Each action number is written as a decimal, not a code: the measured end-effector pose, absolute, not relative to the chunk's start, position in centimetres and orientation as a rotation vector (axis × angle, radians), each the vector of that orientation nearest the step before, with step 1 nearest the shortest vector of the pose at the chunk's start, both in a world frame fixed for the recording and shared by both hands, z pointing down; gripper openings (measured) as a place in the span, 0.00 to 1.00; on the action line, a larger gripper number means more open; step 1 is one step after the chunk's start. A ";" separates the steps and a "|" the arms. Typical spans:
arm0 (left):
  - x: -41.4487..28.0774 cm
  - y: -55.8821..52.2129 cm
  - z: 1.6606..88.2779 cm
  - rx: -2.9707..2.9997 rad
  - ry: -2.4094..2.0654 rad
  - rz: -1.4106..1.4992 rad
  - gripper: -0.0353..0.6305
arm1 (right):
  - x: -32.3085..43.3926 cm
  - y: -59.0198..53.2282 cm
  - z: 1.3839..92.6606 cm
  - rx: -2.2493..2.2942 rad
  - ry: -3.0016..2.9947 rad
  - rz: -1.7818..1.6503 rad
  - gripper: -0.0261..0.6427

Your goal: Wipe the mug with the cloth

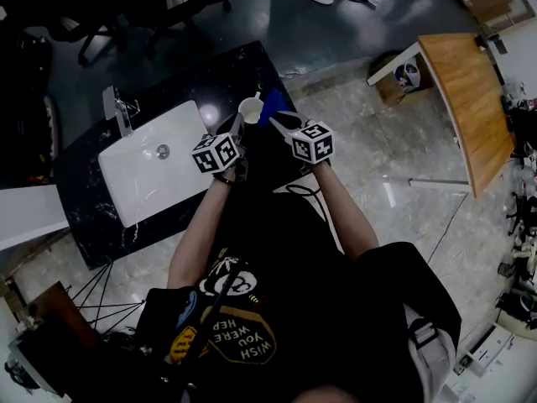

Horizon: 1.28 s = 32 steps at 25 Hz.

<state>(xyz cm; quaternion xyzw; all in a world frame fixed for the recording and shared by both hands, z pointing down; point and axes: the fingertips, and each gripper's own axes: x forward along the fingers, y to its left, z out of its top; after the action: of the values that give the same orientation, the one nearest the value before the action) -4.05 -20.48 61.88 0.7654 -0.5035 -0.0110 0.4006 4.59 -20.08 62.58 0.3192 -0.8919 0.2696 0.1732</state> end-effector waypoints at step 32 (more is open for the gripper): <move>-3.6 -20.3 61.9 1.944 -1.280 -0.025 0.06 | 5.0 -21.6 62.8 0.898 -2.501 0.715 0.12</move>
<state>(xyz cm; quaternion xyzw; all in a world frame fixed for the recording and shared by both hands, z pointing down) -3.58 -20.29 61.89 0.7669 -0.5051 -0.0098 0.3957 5.04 -21.64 62.82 0.3202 -0.8916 0.2549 0.1938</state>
